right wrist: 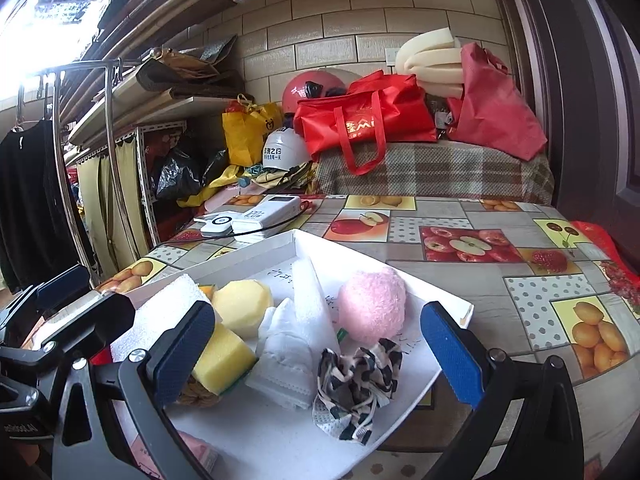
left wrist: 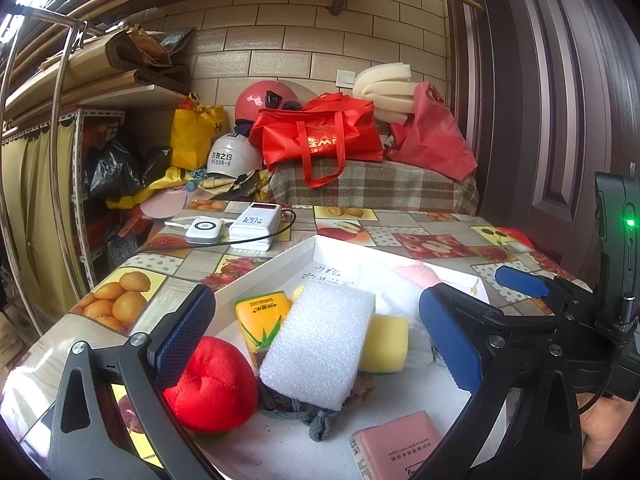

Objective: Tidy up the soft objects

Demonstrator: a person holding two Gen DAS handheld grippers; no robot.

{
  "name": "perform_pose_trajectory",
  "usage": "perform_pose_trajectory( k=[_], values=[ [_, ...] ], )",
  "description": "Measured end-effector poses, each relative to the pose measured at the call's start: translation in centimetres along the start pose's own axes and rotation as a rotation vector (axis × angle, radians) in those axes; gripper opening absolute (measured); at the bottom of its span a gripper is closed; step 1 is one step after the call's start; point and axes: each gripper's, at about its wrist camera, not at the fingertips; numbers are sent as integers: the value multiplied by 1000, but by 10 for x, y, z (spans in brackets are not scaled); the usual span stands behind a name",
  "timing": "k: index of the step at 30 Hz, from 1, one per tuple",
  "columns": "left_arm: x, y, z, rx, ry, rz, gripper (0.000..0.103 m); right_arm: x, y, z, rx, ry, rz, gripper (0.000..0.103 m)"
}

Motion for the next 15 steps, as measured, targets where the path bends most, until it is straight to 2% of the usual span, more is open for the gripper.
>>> perform_pose_trajectory(
  k=[10, 13, 15],
  values=[
    [-16, 10, -21, 35, 30, 30, 103, -33, 19, -21, 44, -23, 43, 103],
    [-26, 16, -29, 40, 41, 42, 103, -51, 25, -19, -18, 16, 41, 103],
    [-33, 19, -36, 55, 48, 48, 103, -68, 32, -19, -58, 6, 32, 103]
  ],
)
Point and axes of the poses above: each gripper's, at about its wrist camera, not at the fingertips, and x roughly the way its jaws point, z to its left, y to its underside, and after that the axes turned 5 degrees about -x, right-handed
